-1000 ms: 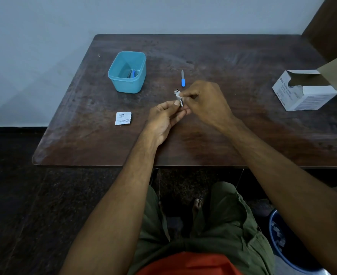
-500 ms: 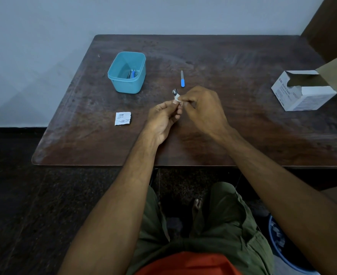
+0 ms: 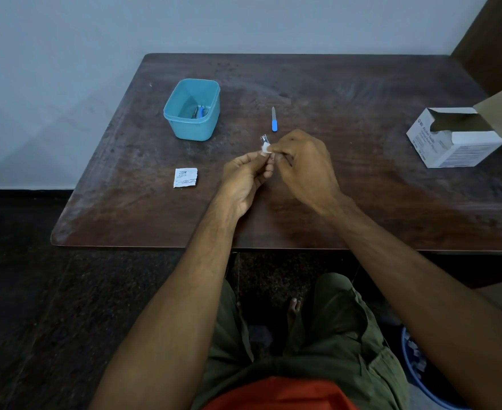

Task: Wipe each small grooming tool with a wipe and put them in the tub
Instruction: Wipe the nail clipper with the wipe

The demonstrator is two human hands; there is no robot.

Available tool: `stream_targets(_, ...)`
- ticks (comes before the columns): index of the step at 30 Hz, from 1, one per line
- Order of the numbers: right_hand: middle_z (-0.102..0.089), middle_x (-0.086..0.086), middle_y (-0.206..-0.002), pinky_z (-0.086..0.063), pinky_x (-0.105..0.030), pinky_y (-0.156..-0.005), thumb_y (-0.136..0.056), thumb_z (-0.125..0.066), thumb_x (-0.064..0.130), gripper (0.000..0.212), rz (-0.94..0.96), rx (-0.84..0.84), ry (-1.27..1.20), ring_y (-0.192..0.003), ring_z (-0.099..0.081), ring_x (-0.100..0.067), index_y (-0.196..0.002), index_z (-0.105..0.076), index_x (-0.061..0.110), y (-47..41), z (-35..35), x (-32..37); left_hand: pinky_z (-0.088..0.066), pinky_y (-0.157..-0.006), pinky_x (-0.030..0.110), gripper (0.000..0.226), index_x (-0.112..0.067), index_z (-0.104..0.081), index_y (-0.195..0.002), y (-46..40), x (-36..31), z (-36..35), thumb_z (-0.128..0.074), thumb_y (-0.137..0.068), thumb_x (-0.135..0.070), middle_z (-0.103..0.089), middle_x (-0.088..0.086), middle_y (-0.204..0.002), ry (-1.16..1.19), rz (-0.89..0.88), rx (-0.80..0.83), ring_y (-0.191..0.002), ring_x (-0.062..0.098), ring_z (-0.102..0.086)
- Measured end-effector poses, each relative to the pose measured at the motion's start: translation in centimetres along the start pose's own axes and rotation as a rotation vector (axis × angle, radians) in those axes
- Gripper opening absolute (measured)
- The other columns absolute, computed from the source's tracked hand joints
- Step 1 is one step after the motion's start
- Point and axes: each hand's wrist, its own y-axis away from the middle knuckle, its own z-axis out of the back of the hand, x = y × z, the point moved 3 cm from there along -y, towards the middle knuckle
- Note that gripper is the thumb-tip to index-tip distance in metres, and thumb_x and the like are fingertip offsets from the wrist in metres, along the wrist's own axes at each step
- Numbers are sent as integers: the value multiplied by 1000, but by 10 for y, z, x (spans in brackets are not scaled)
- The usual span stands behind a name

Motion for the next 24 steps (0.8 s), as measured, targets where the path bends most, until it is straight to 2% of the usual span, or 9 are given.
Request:
stream_targets(4,-64,-7,-89,-48,-34,-69,-84,-58,5,20,32,-11,68,-81,-59,-27,-95,-75,8,12,-5,2,-50,-58,15,18,-2,-67,-84,-1,1,1,-52,-93,2,-64,5,-68,17,-13,-22,-55,7,-55)
stream_targets(11,-64,-10,-85,-49,-35,-58,-83,-57,3,22,132,-4,171,-74,-57,-32,-95,-75,6,9,0,1,-50,-58,15,17,-4,-67,-80,-2,1,0,-56,-93,-3,-66,2,-62,-3,-4,-42,-54,7,-55)
stream_targets(15,-63,-11,-84,-49,-34,-56,-82,-58,1,21,190,63,216,-71,-56,-32,-94,-74,6,14,-2,-1,-52,-59,16,17,-5,-67,-79,0,1,1,-57,-93,-7,-68,1,-64,-37,-18,-53,-57,7,-60)
stream_targets(17,-65,-10,-88,-48,-35,-64,-82,-56,3,24,161,94,171,-77,-58,-30,-96,-75,9,15,2,-5,-52,-62,19,15,-4,-67,-79,0,2,-1,-59,-92,-7,-68,4,-68,-145,-67,-73,-60,8,-62)
stream_targets(19,-69,-6,-89,-50,-35,-71,-82,-58,3,25,72,30,80,-82,-61,-24,-96,-76,13,10,12,-10,-53,-63,20,10,-2,-68,-84,3,5,-3,-62,-91,-7,-68,5,-71,-323,-160,-113,-58,6,-62)
stream_targets(22,-70,-5,-84,-52,-36,-71,-83,-61,3,22,-25,-143,35,-79,-62,-19,-97,-76,11,-1,26,-18,-56,-67,24,9,-3,-69,-88,6,11,-6,-65,-89,-12,-69,3,-74,-545,-301,-150,-62,6,-65)
stream_targets(24,-67,-7,-85,-52,-39,-71,-85,-59,6,22,-35,-139,75,-79,-62,-23,-100,-75,11,-7,28,-19,-57,-71,30,7,-10,-69,-83,5,13,-5,-67,-88,-14,-70,2,-73,-583,-342,-161,-66,10,-66)
